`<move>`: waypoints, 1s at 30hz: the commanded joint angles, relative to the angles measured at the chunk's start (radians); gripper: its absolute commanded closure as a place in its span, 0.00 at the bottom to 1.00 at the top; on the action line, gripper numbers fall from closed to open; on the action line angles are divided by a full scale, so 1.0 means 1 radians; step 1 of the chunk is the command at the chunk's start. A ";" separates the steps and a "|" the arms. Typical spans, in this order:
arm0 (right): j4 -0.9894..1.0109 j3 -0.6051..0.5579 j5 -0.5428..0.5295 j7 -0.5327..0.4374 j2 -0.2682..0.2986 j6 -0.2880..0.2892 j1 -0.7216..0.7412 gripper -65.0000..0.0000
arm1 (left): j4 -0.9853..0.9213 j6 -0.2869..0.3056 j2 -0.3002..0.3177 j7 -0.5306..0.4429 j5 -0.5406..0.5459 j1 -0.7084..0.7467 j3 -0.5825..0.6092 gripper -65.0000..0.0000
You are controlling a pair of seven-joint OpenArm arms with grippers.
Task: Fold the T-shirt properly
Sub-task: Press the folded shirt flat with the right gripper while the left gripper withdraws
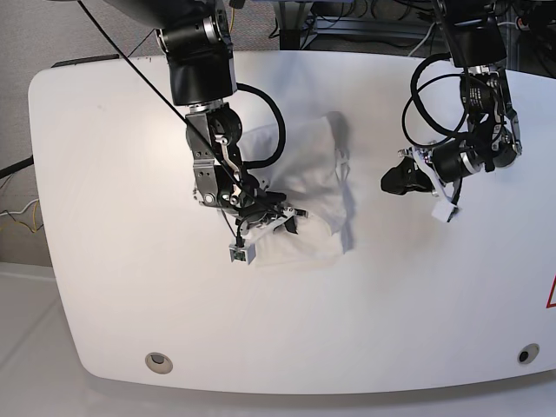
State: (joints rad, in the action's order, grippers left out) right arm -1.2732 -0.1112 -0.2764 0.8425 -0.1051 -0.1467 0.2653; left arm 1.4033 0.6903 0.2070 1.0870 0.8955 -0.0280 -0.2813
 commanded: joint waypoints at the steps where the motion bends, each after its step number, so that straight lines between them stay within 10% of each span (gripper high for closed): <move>1: -0.026 0.000 0.006 0.010 0.002 -0.004 0.022 1.00 | 0.021 0.008 0.012 -0.015 0.026 -0.016 -0.005 0.95; 30: -0.403 0.008 -0.001 0.243 0.083 -0.066 0.055 1.00 | 0.252 -0.005 0.065 0.149 0.024 -0.097 -0.198 0.95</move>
State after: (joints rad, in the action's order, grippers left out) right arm -1.6310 -0.1001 -0.2626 1.0782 -0.0357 -0.1940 0.2958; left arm 1.6104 0.6827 0.2447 1.2522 0.8948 -0.1108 -0.4763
